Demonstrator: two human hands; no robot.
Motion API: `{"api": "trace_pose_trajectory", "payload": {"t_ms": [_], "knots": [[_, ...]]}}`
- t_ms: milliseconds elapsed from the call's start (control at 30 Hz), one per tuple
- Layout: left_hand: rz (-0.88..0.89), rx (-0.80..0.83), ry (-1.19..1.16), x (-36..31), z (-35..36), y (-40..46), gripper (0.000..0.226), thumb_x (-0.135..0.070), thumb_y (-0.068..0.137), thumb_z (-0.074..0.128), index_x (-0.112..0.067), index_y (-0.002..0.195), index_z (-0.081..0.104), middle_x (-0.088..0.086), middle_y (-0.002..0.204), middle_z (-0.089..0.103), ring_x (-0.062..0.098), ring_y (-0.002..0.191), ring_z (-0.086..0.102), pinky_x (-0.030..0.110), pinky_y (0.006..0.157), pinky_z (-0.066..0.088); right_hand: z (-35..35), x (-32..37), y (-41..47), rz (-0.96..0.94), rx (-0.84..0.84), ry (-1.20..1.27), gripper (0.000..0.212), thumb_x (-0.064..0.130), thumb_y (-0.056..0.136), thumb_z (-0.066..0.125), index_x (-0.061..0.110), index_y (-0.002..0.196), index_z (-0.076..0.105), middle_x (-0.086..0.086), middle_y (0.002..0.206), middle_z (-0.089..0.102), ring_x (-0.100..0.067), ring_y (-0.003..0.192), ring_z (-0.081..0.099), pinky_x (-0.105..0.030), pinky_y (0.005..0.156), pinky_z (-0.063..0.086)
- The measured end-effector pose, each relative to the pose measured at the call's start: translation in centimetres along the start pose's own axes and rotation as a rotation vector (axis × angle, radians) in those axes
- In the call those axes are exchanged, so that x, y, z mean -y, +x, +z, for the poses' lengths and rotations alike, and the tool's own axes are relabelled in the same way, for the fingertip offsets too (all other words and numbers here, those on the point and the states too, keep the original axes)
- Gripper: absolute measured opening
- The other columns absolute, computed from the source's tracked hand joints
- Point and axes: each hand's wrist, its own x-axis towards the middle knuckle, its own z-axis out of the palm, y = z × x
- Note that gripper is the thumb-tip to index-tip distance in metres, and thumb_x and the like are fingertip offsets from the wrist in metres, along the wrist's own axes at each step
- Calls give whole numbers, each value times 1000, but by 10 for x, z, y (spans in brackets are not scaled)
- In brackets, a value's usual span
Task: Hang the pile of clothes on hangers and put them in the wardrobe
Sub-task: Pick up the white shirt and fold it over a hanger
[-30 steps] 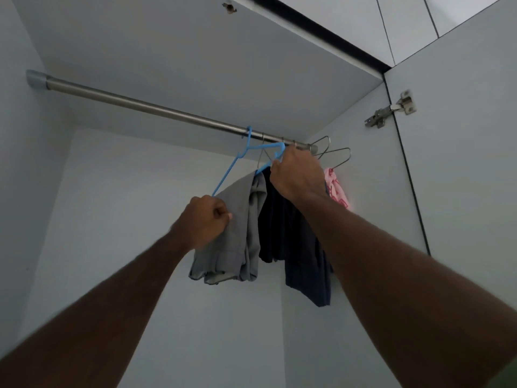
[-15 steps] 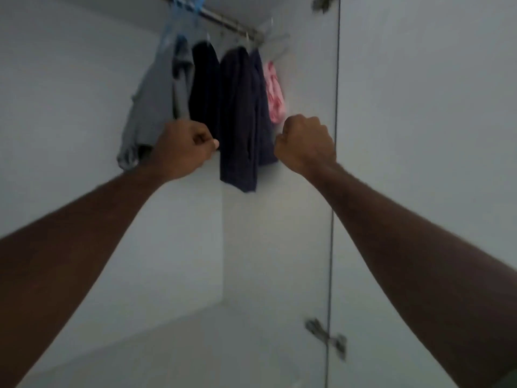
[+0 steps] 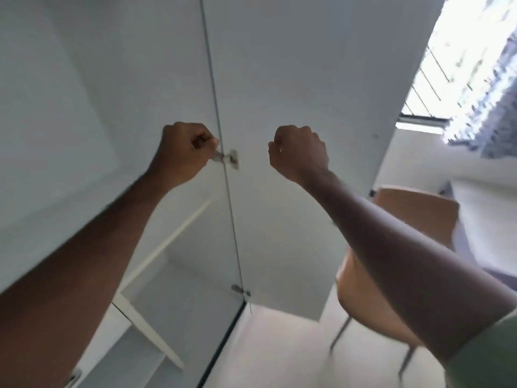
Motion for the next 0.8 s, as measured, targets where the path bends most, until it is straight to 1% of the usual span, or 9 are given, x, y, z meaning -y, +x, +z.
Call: {"api": "trace_pose_trajectory", "payload": {"t_ms": [33,133,267,333,500,600,667,733,800], "knots": [[9,60,-21,-1,25,-16,22,-33,83,63,-14,74,71,4,62,69,18,51,64,31,62,54,9,-17,-25,47,37,-22,23,35,95,53,18,102,68,-13,102,66,-41,97,64,-37,77,47],[-3,212,-96,-11,93,-69,18,-31,82,63,-19,71,70,-3,59,67,15,53,65,31,64,55,21,-61,-107,191,151,-82,24,33,94,55,18,104,70,-15,104,69,-41,98,66,-37,76,50],[26,427,-167,-46,181,-140,20,-27,84,66,-13,69,70,-3,56,65,18,55,66,32,65,56,15,-123,-226,408,220,-152,24,34,90,58,17,99,72,-16,101,71,-41,95,68,-40,76,53],[73,524,-179,-71,217,-171,20,-23,86,70,-13,69,70,-7,54,62,16,55,64,30,63,52,5,-152,-278,514,221,-184,26,37,89,59,16,97,72,-15,99,72,-41,94,69,-40,77,53],[267,782,-242,-159,295,-245,18,-26,86,68,-13,74,72,0,60,65,22,61,64,37,62,52,-39,-223,-402,832,216,-239,27,39,89,56,17,96,70,-14,103,72,-40,100,67,-45,88,51],[379,850,-286,-222,327,-288,29,-35,81,62,-8,72,69,3,58,62,29,61,60,38,59,50,-79,-257,-474,1004,178,-283,26,40,90,56,20,99,69,-12,104,71,-38,101,66,-46,92,48],[439,889,-303,-261,344,-312,26,-29,83,67,-8,67,64,1,54,56,32,59,54,37,57,46,-105,-276,-513,1090,133,-300,27,41,90,57,20,101,71,-11,103,71,-36,100,66,-46,91,48],[506,953,-324,-305,362,-343,28,-25,85,68,-13,62,57,-2,51,53,28,55,49,33,57,42,-134,-296,-558,1171,89,-303,26,39,91,57,20,101,72,-10,101,72,-35,97,67,-45,89,48],[562,1033,-351,-352,379,-376,27,-26,84,66,-13,63,57,-1,53,56,26,55,54,33,57,45,-164,-316,-602,1236,56,-308,24,36,92,57,18,101,72,-9,99,71,-34,96,66,-44,88,48]]}}
